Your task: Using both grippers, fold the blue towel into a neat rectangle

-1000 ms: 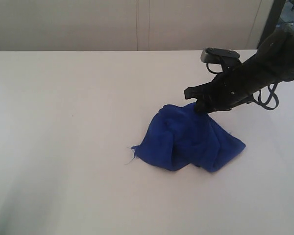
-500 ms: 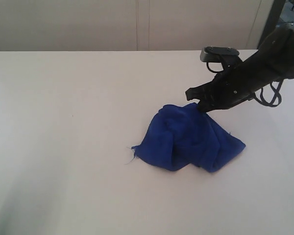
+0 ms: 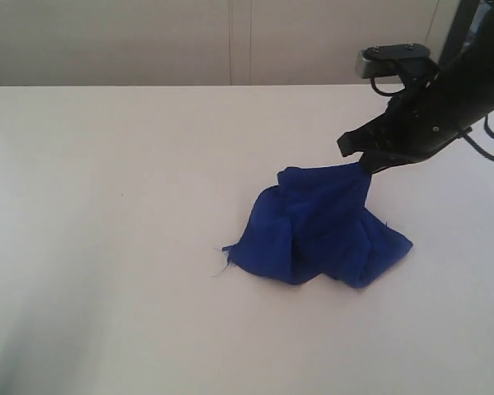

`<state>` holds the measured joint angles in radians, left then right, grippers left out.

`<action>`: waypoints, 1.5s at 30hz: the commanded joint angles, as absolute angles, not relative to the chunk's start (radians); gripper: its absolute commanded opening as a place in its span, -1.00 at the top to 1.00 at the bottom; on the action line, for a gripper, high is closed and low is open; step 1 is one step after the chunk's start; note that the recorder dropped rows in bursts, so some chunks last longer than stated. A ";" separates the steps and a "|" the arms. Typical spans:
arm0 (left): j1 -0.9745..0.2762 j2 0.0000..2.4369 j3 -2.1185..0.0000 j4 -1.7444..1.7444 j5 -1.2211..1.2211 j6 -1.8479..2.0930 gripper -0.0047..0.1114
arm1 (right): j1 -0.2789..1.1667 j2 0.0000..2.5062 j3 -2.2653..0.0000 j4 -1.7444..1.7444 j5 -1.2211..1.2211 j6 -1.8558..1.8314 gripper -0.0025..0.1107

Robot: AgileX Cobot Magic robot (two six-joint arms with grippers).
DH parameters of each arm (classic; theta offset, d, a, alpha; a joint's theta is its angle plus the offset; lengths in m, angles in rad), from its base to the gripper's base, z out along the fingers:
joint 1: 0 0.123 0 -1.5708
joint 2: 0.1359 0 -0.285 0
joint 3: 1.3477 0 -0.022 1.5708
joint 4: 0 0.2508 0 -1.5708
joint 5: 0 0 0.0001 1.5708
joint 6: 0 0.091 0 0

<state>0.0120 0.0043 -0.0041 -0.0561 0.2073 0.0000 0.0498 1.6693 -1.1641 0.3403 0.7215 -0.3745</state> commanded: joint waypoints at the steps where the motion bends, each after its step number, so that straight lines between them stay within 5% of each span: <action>1: 0.008 0.000 0.000 -0.055 0.203 0.000 0.92 | 0.049 1.590 -1.164 0.270 0.806 -0.310 0.96; 13: 0.008 0.000 0.000 -0.055 0.203 0.000 0.92 | 0.049 1.494 -1.073 0.250 0.764 -0.305 0.96; 45: 0.008 0.000 0.000 -0.055 0.203 0.000 0.92 | 0.051 1.750 -1.010 0.346 0.732 -0.303 0.96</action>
